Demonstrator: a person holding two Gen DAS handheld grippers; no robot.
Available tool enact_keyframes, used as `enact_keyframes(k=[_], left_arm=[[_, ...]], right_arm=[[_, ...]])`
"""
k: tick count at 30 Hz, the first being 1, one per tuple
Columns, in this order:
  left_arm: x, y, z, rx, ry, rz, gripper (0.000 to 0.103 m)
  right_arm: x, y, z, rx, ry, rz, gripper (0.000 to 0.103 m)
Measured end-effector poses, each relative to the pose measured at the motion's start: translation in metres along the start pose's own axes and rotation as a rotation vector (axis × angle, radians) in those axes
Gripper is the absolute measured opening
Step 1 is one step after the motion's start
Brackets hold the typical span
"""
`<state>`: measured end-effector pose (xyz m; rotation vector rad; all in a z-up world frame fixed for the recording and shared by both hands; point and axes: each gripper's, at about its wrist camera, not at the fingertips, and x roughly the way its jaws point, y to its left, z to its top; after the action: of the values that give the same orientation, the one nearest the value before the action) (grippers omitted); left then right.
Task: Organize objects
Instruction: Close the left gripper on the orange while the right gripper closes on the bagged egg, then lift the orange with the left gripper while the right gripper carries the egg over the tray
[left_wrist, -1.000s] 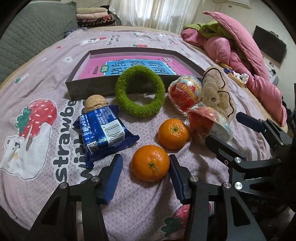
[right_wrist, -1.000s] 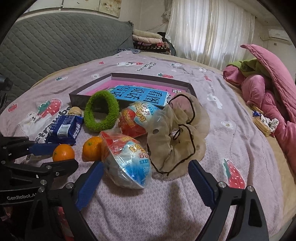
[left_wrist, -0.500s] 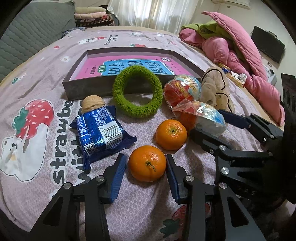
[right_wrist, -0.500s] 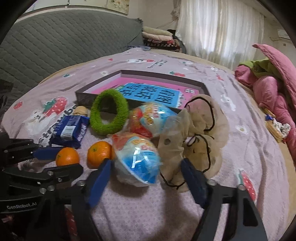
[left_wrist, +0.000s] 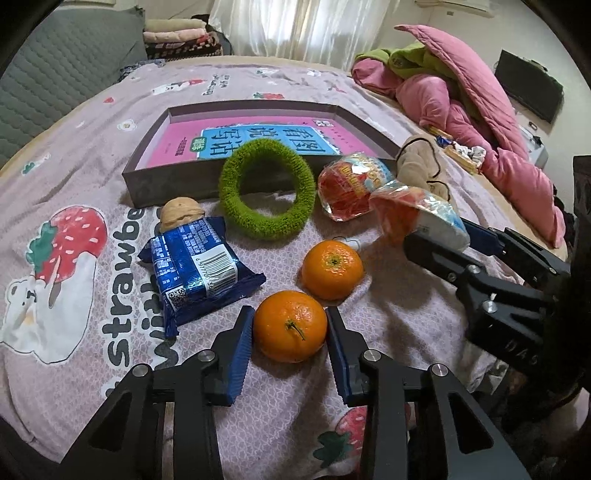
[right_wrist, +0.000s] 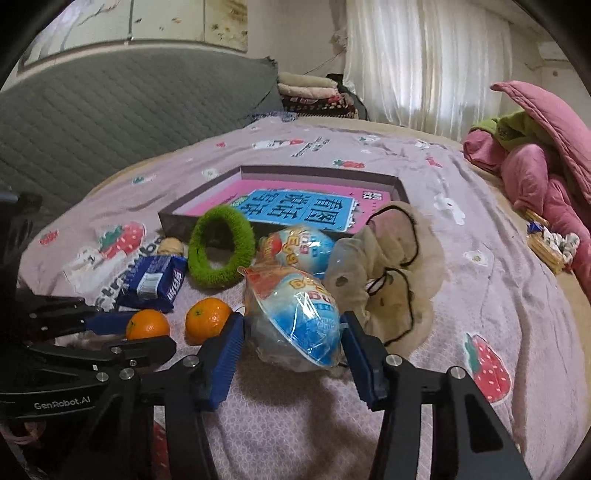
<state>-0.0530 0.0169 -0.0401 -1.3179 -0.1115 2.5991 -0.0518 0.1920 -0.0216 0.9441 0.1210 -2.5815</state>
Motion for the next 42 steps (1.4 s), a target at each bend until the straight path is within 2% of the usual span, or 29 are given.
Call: enact_keyframes(k=[20, 28, 42], left_arm=[[-0.044, -0.002, 0.013, 0.001, -0.119, 0.027, 0.039], [-0.043, 0.005, 0.025, -0.005, -0.136, 0.028, 0.039], [-0.032, 0.035, 0.074, -0.013, -0.168, 0.05, 0.039]], right_arm=[[-0.049, 0.013, 0.013, 0.03, -0.12, -0.012, 0.053], [-0.053, 0.014, 0.022, 0.033, -0.151, -0.038, 0.053], [-0.037, 0.003, 0.059, 0.039, -0.206, -0.061, 0.053]])
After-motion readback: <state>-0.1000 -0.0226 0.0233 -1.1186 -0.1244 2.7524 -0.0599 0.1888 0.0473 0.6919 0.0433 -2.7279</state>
